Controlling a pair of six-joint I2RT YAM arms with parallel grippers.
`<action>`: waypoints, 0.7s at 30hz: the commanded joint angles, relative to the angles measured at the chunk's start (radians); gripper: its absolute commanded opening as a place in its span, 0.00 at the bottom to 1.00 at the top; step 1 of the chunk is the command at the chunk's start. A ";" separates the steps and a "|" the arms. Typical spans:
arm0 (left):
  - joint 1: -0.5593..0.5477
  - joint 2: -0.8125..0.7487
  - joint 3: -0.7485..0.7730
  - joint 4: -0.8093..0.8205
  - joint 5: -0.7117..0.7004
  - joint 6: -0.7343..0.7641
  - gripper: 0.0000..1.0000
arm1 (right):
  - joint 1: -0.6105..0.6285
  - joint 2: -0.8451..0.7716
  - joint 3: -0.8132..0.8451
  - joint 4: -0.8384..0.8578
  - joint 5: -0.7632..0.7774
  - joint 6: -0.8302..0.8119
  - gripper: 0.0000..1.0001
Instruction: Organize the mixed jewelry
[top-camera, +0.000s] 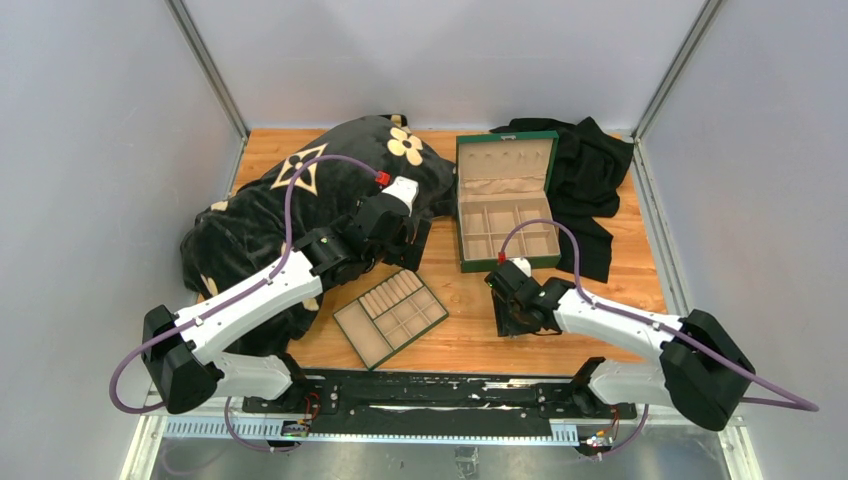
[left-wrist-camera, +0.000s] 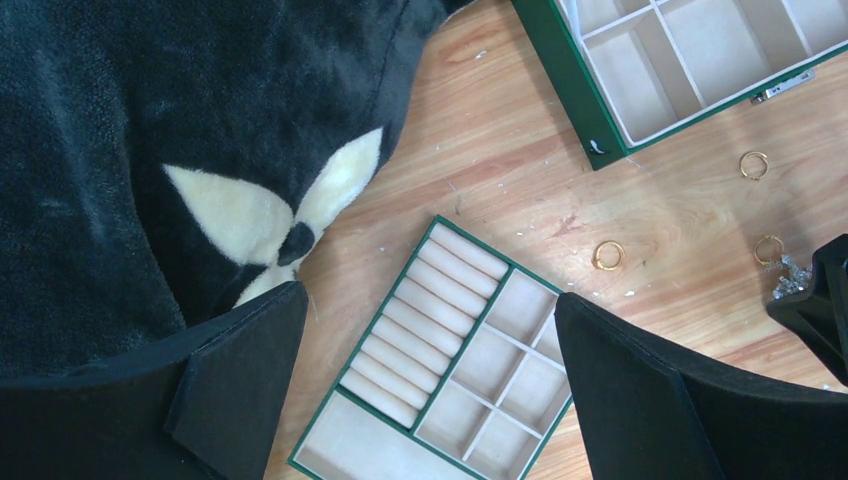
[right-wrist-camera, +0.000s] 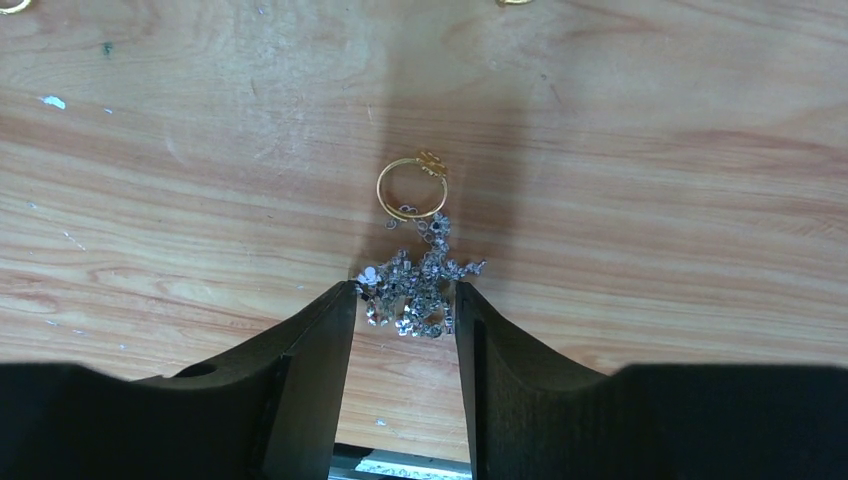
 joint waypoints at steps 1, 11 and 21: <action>-0.007 0.003 -0.008 0.021 0.008 -0.012 1.00 | 0.013 0.019 -0.022 0.014 0.039 -0.019 0.46; -0.007 0.007 -0.002 0.013 0.015 -0.018 1.00 | 0.013 0.047 -0.008 0.004 0.048 -0.041 0.26; -0.008 0.015 -0.003 0.018 0.020 -0.023 1.00 | 0.013 -0.092 0.035 -0.147 0.079 -0.029 0.06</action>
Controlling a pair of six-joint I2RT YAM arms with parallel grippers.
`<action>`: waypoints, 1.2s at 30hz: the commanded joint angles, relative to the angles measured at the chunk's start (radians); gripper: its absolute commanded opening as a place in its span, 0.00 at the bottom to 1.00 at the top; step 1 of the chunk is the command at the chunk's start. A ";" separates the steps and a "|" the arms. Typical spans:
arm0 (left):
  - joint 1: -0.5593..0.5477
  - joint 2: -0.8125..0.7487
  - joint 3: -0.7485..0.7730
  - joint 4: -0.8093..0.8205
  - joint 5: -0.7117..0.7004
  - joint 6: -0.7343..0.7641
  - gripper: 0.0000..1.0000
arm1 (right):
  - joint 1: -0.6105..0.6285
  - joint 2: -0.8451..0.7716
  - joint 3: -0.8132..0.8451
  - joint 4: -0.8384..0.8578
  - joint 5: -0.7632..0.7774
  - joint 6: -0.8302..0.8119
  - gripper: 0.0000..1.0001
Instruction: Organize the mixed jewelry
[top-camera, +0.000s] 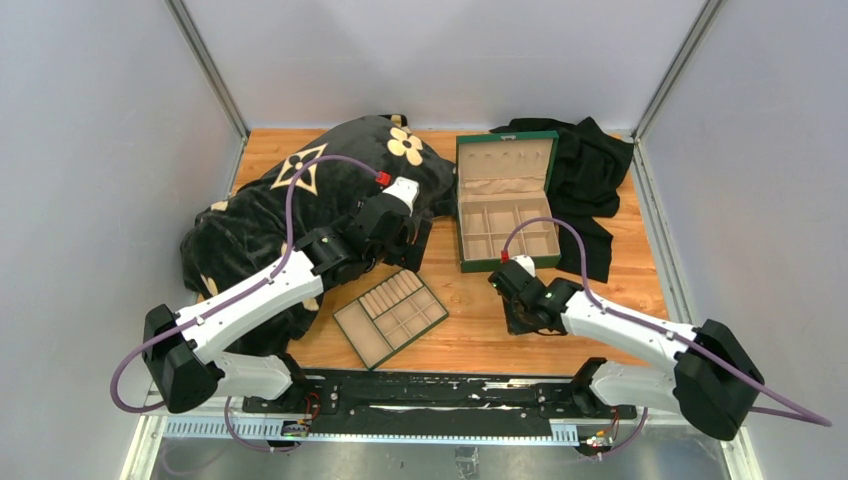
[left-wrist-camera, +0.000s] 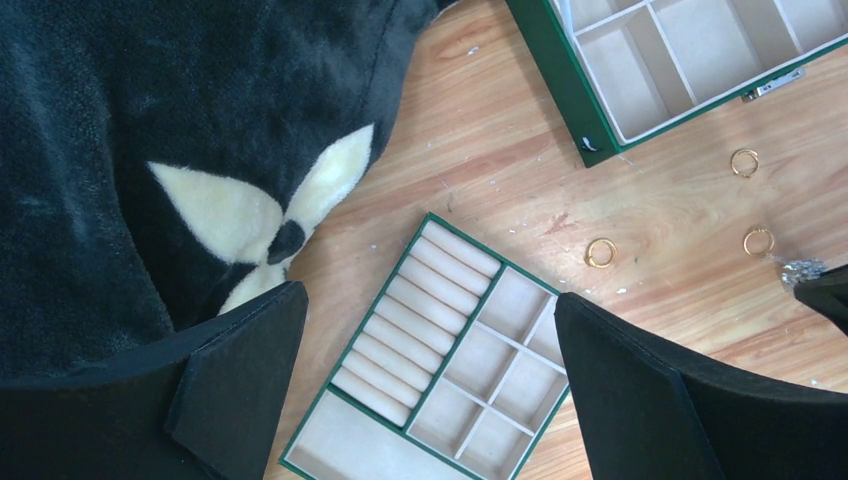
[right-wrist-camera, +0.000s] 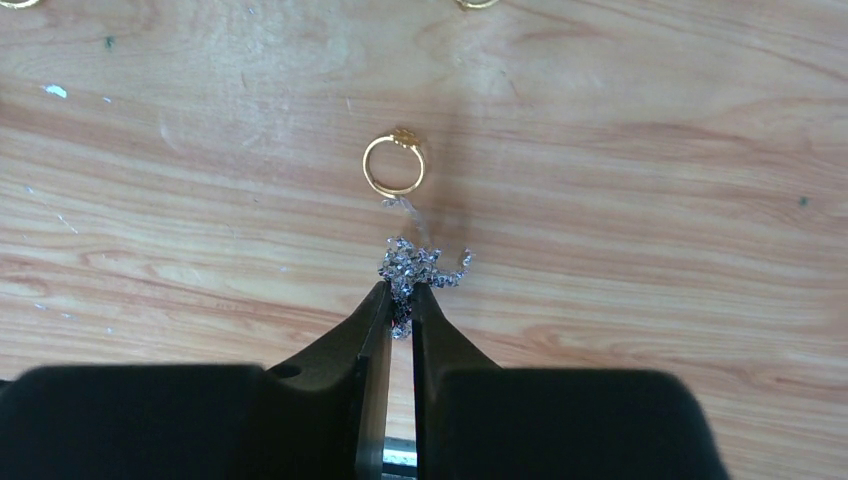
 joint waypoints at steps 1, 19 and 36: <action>-0.007 0.014 -0.002 0.020 0.007 -0.011 1.00 | 0.009 -0.057 0.036 -0.129 0.045 0.000 0.05; -0.007 0.035 0.009 0.029 0.018 -0.014 1.00 | 0.009 -0.127 0.296 -0.335 0.123 -0.061 0.00; -0.007 0.021 0.011 0.019 0.049 -0.047 1.00 | 0.007 -0.068 0.416 -0.286 0.100 -0.125 0.00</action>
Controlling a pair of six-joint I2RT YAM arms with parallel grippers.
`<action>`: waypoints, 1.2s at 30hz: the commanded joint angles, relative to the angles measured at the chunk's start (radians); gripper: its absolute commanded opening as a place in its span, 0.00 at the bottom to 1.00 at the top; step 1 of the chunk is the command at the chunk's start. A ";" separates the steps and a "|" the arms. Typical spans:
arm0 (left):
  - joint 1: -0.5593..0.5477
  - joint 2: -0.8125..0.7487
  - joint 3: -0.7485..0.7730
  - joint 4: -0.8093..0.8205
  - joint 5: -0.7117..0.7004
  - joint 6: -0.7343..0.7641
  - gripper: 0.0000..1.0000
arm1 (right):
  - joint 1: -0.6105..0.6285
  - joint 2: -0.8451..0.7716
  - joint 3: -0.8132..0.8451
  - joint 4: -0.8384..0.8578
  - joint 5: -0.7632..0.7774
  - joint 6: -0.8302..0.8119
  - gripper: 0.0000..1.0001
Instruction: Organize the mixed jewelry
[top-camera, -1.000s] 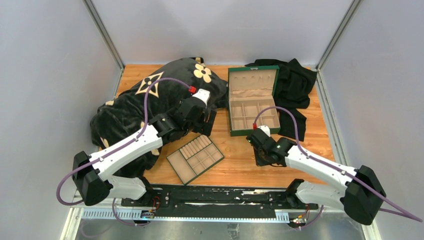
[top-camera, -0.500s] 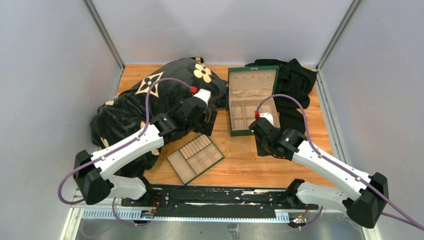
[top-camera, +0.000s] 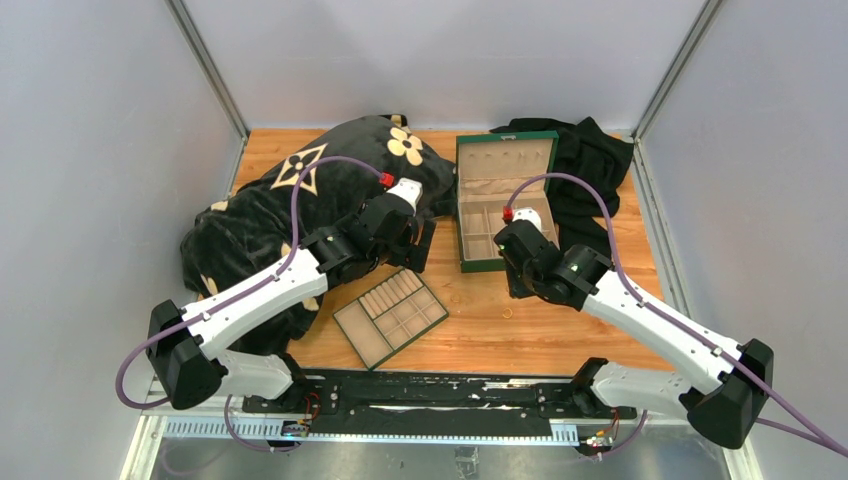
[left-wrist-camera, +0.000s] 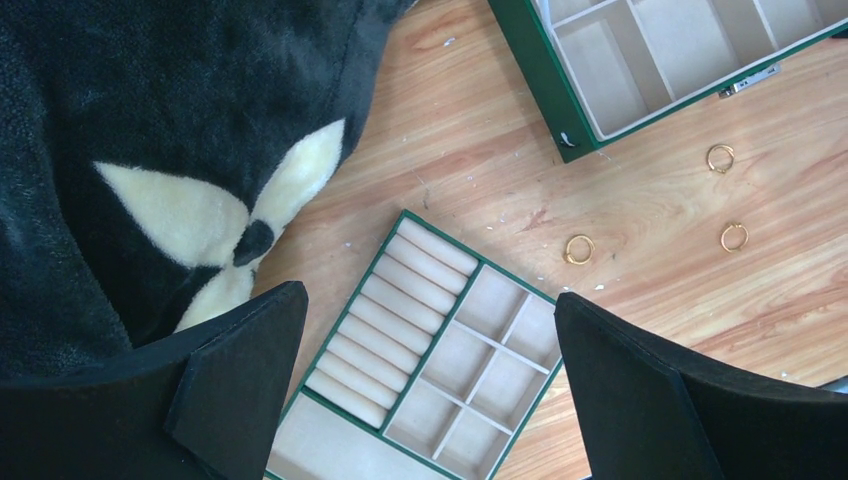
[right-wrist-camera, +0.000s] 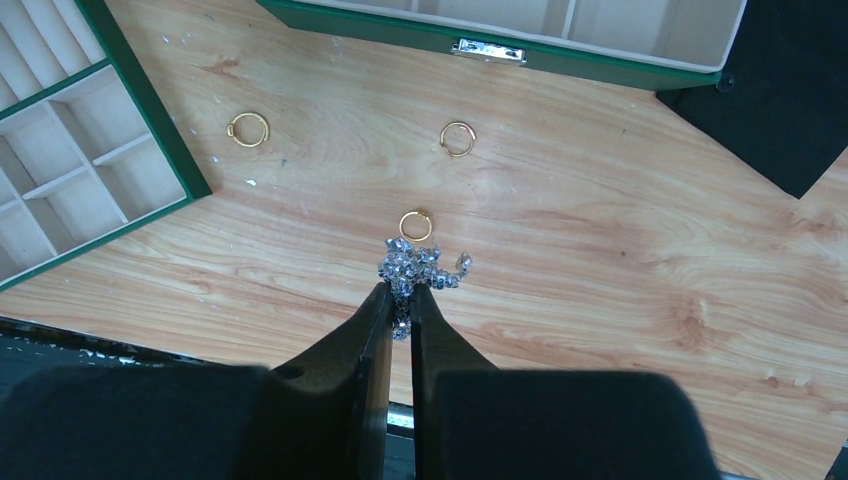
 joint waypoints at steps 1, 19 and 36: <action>-0.007 -0.005 0.012 0.005 0.012 -0.015 1.00 | 0.007 0.004 0.004 0.004 -0.025 -0.019 0.00; -0.007 -0.001 0.004 -0.001 -0.003 -0.006 1.00 | 0.012 0.214 -0.167 0.212 -0.397 -0.041 0.49; -0.007 -0.006 -0.005 -0.012 -0.013 -0.003 1.00 | 0.012 0.323 -0.207 0.223 -0.252 -0.016 0.37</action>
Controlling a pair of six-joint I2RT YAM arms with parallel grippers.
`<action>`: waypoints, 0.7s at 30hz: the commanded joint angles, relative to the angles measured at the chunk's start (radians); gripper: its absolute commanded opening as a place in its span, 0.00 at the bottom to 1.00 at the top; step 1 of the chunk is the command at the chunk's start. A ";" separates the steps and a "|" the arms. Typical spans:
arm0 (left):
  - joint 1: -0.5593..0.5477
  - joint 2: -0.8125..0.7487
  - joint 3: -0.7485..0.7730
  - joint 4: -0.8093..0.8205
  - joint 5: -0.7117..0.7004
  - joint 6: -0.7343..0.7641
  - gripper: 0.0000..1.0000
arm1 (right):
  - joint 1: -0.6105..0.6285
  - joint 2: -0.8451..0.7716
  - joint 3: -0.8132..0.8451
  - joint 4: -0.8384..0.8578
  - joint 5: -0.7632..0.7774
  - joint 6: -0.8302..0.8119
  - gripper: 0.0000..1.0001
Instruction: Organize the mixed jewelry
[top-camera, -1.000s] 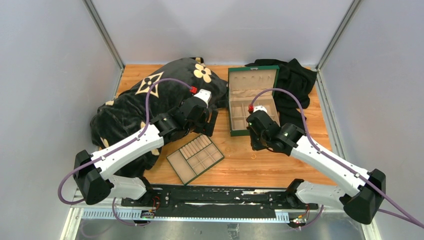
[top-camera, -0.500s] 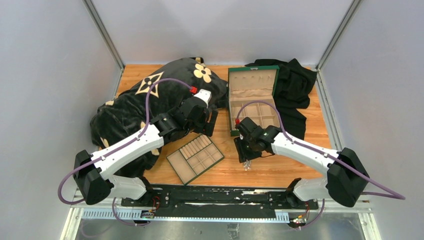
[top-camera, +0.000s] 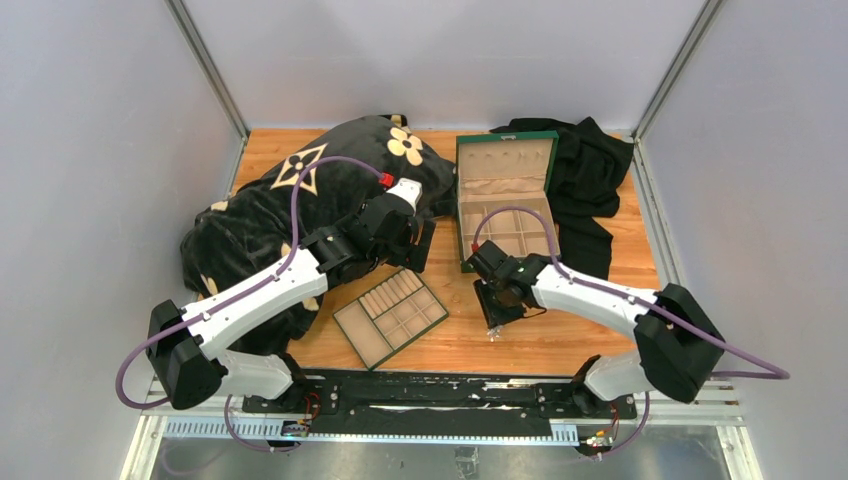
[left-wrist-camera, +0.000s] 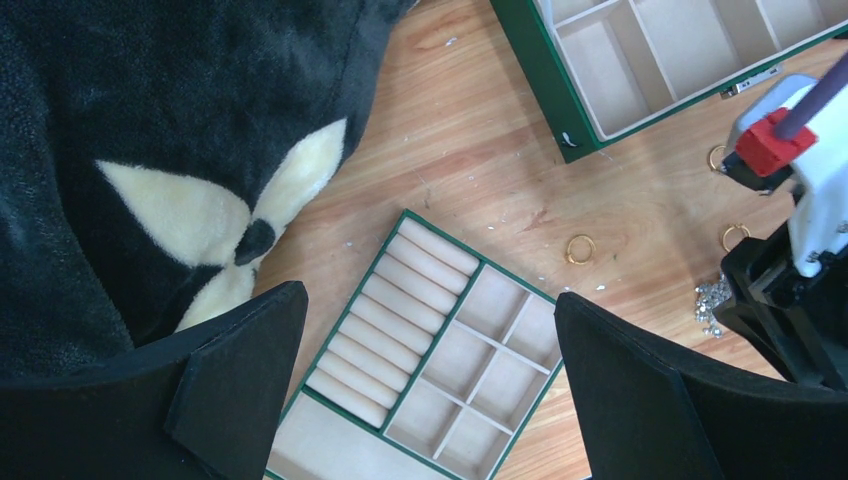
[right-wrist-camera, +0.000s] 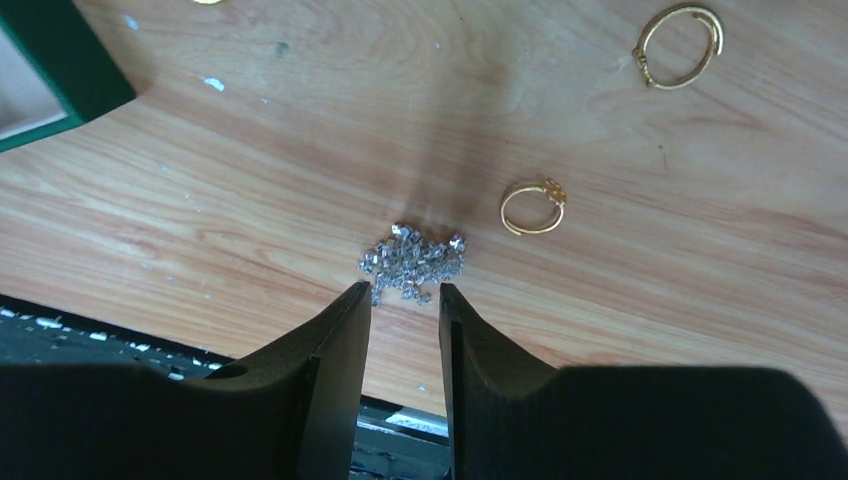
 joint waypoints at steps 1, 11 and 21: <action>-0.007 -0.005 -0.003 -0.011 -0.005 0.005 1.00 | 0.013 0.063 0.001 0.017 0.027 -0.003 0.36; -0.007 -0.005 0.006 -0.021 -0.006 0.016 1.00 | 0.017 0.107 0.012 0.033 0.030 -0.006 0.06; -0.007 0.007 0.011 -0.019 -0.005 0.026 1.00 | 0.018 0.016 0.067 -0.062 0.064 -0.007 0.00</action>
